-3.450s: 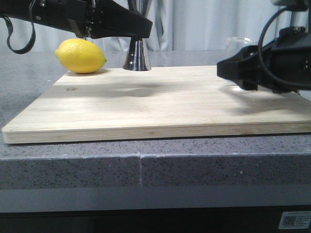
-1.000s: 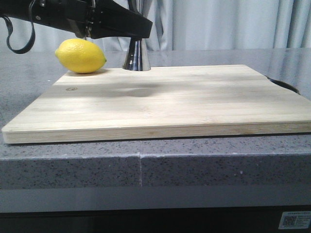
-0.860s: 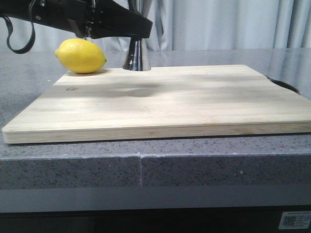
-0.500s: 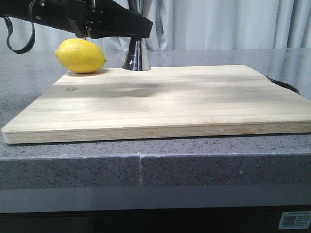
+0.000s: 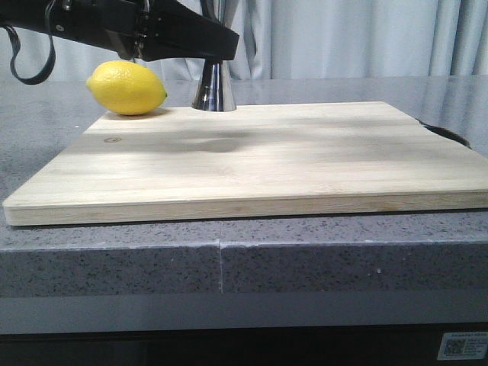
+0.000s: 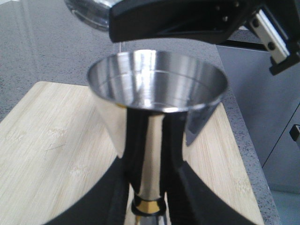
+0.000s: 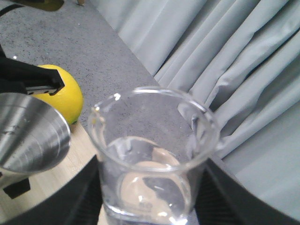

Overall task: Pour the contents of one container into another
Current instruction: 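Tilt the beaker with the right gripper above the jigger cup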

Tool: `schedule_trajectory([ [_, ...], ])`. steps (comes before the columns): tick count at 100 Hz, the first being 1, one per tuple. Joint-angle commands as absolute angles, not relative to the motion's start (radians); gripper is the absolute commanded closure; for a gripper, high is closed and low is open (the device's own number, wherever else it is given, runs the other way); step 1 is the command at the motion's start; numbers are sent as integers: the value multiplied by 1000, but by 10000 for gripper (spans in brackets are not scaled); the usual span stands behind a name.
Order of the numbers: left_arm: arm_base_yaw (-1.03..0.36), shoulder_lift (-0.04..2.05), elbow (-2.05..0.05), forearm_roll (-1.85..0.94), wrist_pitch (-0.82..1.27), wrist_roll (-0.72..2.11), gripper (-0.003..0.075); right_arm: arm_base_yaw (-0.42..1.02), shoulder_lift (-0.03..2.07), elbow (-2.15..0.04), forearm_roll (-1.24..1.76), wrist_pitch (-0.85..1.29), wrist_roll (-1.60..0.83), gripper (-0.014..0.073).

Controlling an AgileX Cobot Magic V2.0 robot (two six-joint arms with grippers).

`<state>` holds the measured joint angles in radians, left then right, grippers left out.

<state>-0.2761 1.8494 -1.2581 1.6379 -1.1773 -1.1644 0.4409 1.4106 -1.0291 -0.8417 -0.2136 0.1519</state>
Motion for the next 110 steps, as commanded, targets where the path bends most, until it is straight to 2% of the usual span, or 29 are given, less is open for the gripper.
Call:
schedule_trajectory([
  [1,-292,1793,-1286,1571,-1360,-1171,608,442,1380,-1071,-846,-287,151,316],
  [110,-304,1793,-1286,1571,-1360,-1168,608,442,1394,-1071,-979,-298,151,316],
])
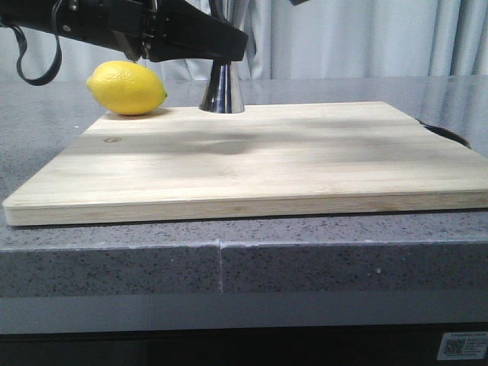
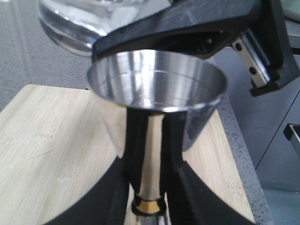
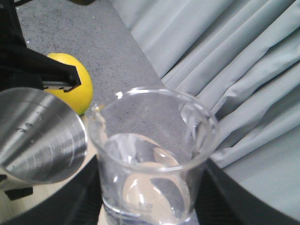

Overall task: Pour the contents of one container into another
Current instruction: 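Tilt the beaker with the right gripper above the jigger cup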

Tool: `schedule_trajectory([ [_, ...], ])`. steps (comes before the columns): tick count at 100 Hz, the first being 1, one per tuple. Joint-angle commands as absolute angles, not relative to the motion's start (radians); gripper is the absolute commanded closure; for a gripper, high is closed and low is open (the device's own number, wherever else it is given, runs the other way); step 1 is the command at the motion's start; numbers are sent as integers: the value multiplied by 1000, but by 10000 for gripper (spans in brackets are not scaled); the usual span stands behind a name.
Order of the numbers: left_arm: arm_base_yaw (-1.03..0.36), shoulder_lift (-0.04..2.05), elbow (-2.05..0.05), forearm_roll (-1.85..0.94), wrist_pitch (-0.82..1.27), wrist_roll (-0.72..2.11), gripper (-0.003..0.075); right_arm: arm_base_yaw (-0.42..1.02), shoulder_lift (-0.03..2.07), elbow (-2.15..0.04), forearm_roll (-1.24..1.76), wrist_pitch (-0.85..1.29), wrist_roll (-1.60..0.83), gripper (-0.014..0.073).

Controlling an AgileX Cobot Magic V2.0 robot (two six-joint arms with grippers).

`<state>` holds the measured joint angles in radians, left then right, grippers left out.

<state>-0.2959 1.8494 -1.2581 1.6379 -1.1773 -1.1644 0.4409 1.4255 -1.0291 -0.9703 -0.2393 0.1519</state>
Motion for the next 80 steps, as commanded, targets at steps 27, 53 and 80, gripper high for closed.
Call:
schedule_trajectory([
  [27,-304,1793,-1286,1571,-1360,-1168,608,442,1394,-1071,-1025,-298,151,316],
  [53,-304,1793,-1286,1571,-1360,-1168,608,442,1394,-1075,-1089,-293,151,316],
  [80,-304,1793,-1286,1571,-1360,-1168,608,442,1394,-1108,-1119,-276,151,316],
])
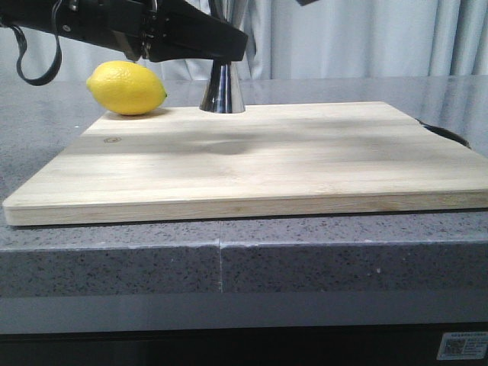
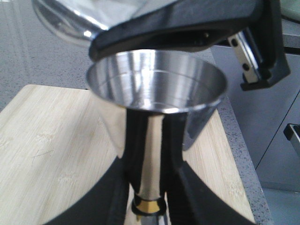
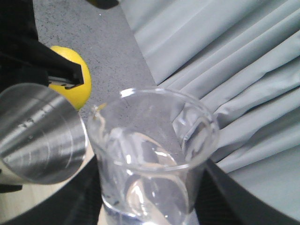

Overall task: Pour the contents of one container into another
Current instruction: 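Tilt the beaker with the right gripper above the jigger cup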

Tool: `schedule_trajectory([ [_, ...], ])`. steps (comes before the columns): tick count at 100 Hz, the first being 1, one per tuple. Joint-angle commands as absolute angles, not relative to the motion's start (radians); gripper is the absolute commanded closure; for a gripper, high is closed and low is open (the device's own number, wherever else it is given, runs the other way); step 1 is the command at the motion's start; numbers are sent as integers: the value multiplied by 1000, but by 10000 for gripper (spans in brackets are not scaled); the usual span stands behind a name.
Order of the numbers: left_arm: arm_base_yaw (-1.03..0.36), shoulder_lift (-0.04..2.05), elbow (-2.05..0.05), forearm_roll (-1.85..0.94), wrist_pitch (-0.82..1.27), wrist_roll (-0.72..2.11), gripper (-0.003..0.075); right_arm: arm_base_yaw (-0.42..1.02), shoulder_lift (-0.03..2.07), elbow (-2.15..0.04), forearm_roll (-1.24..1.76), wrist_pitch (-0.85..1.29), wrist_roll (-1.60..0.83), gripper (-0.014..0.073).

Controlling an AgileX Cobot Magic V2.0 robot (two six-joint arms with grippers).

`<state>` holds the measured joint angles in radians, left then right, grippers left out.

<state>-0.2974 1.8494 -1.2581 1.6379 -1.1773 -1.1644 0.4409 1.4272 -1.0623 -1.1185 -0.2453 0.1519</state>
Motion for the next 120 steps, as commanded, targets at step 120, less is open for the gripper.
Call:
schedule_trajectory([
  [120,-304,1793,-1286,1571,-1360,-1168,608,442,1394,-1110,-1294,-230,151,316],
])
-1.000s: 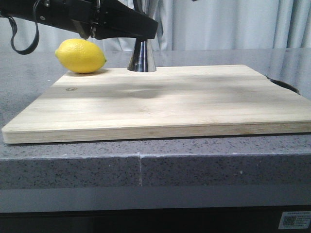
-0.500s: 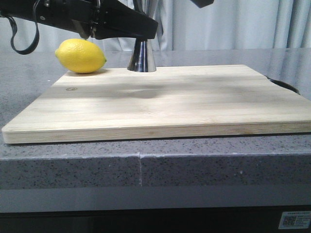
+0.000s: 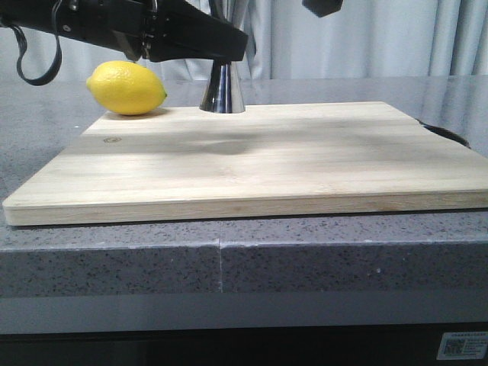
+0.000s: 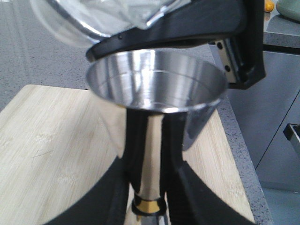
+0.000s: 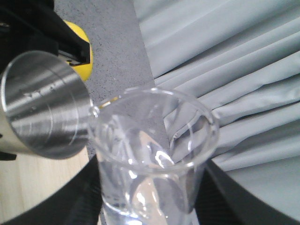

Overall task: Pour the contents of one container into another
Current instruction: 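Tilt the beaker with the right gripper above the jigger cup, then pour liquid from the beaker into the jigger held by left gripper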

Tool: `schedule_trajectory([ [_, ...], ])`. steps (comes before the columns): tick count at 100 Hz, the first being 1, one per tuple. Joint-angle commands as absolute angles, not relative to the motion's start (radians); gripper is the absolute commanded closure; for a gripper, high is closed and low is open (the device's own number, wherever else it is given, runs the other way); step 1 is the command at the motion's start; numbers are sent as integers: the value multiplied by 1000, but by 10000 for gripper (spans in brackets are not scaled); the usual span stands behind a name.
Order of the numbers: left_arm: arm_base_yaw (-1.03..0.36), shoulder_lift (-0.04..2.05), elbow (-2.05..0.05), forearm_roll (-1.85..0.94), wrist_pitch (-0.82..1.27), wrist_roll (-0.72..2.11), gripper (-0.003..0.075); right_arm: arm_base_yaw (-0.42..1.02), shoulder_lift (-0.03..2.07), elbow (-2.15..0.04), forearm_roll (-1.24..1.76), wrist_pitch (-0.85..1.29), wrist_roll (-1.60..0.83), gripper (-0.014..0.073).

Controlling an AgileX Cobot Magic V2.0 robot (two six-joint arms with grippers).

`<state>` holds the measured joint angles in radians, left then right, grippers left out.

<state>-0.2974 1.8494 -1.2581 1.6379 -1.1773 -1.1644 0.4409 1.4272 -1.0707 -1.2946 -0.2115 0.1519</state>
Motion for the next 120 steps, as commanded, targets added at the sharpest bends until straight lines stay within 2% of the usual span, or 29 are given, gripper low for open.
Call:
schedule_trajectory([
  [1,-304,1793,-1286,1571,-1360,-1168,608,442,1394,-1110,-1297,-230,151,316],
  [120,-304,1793,-1286,1571,-1360,-1168,608,442,1394,-1114,-1376,-209,151,316],
])
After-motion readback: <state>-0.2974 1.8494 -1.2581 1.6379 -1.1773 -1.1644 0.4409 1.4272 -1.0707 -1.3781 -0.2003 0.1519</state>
